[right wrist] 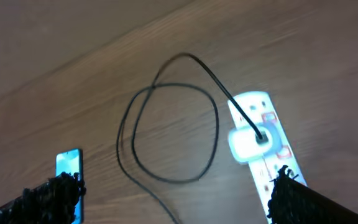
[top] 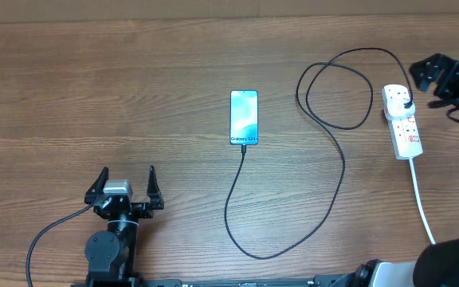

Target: Plug charger to phone and switch on socket

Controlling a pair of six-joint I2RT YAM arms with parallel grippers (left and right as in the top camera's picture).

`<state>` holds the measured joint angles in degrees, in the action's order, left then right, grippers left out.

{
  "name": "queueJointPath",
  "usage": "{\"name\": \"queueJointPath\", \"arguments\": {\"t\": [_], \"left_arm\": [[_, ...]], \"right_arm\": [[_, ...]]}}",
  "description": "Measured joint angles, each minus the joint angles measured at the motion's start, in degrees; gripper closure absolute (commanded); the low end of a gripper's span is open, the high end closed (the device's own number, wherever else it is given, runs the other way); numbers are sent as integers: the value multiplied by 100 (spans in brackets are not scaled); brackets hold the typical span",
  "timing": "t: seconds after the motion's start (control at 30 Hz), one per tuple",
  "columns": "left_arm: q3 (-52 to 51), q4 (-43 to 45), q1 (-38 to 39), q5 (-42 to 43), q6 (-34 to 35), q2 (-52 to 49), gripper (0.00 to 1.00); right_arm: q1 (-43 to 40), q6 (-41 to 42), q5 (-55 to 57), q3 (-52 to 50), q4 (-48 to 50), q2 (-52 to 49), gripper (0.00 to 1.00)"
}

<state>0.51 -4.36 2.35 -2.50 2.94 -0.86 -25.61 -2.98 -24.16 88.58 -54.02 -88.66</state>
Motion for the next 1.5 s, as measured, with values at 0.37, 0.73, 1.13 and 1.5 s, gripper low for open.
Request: {"name": "queueJointPath", "arguments": {"t": [0.37,0.73,1.13,1.5], "left_arm": [[0,2,0,17,0,0,0],[0,0,0,20,0,0,0],[0,-2,0,17,0,0,0],[-2,-2,0,20,0,0,0]], "right_arm": [[754,-2,219,-2470,2629,1620,0],[1399,-2,214,-5198,5257,3432,0],[1628,0,210,-6920,6330,5471,0],[1628,0,212,-7427,6345,6682,0]]}}
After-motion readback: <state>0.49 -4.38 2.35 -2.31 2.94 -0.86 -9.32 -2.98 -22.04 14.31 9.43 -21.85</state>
